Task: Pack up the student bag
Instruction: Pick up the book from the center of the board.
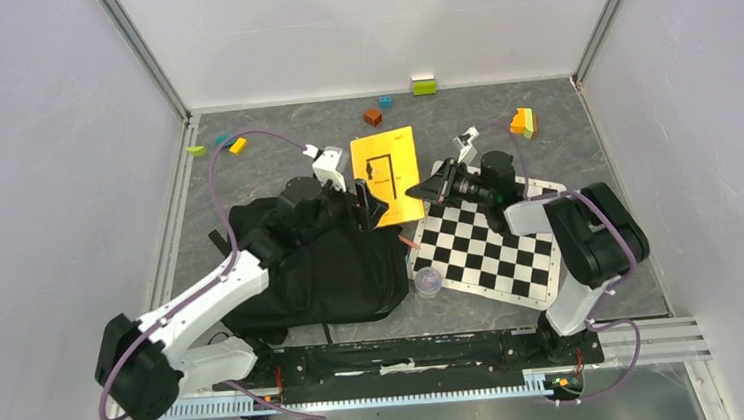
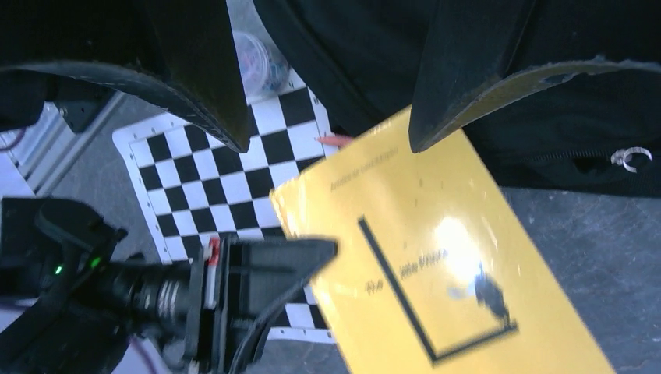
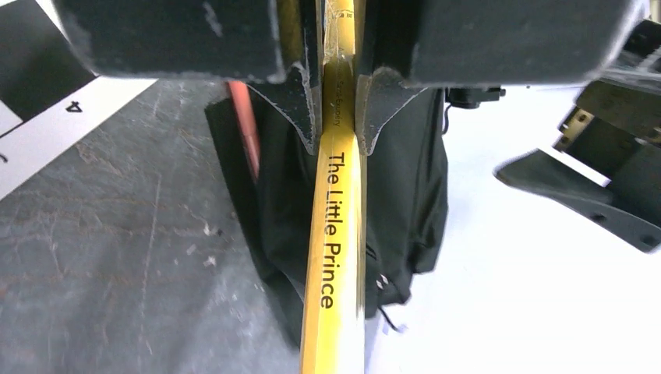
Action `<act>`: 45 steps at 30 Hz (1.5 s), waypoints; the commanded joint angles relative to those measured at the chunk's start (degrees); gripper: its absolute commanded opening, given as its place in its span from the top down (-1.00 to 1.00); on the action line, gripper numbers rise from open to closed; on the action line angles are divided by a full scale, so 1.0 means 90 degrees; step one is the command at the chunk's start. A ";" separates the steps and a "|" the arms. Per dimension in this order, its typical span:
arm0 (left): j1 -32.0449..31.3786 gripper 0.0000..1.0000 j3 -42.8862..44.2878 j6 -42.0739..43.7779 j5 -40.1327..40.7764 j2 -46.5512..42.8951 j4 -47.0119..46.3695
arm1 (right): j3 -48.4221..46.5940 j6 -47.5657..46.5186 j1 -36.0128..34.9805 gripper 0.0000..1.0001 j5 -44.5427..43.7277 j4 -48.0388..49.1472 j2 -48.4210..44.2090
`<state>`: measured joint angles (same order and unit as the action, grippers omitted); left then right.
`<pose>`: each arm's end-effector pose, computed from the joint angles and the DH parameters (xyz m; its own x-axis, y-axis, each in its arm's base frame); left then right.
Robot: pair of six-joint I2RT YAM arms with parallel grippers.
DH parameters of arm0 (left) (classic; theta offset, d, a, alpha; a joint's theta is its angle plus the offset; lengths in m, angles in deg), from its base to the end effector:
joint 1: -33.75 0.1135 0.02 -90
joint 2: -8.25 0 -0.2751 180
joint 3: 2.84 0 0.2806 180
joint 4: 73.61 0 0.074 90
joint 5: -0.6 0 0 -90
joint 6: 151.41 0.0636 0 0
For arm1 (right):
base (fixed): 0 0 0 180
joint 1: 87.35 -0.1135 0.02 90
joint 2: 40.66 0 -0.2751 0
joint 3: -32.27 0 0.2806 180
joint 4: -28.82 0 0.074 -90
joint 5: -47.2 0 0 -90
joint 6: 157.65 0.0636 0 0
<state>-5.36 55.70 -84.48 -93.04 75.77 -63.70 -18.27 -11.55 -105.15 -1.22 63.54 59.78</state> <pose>0.2473 -0.2063 0.2794 -0.4961 -0.1007 -0.8624 0.5236 0.7576 -0.3897 0.3374 0.1527 0.1376 -0.8350 0.3840 -0.3940 -0.2607 0.3545 0.8980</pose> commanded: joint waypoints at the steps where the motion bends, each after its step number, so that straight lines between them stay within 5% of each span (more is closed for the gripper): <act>1: -0.0495 -0.61 -0.0373 0.0231 0.0685 -0.0658 0.1295 | 0.0086 -0.0227 0.0238 1.00 -0.0426 0.0565 -0.1213; 14: -0.2778 -0.79 -0.0453 -0.0959 0.2894 0.0012 0.2154 | 0.0210 -0.2739 0.0461 1.00 -0.2700 -0.3366 -0.3880; 24: -0.3675 -0.82 0.0694 -0.0964 0.4397 0.1562 0.3296 | 0.0288 -0.2926 0.0455 1.00 -0.2833 -0.3824 -0.4222; 37: -0.3779 0.00 0.0862 -0.1496 0.5502 0.1427 0.4234 | 0.0222 -0.3033 0.0457 1.00 -0.2830 -0.4020 -0.4313; 45: -0.3774 0.85 0.0751 -0.1616 0.5620 0.0390 0.4295 | -0.0075 -0.3118 0.0455 1.00 -0.2361 -0.4510 -0.4422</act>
<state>-39.30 61.93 -96.11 -46.88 85.24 -26.44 -14.34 -38.68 -101.11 -26.42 20.18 22.71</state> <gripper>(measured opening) 0.145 0.146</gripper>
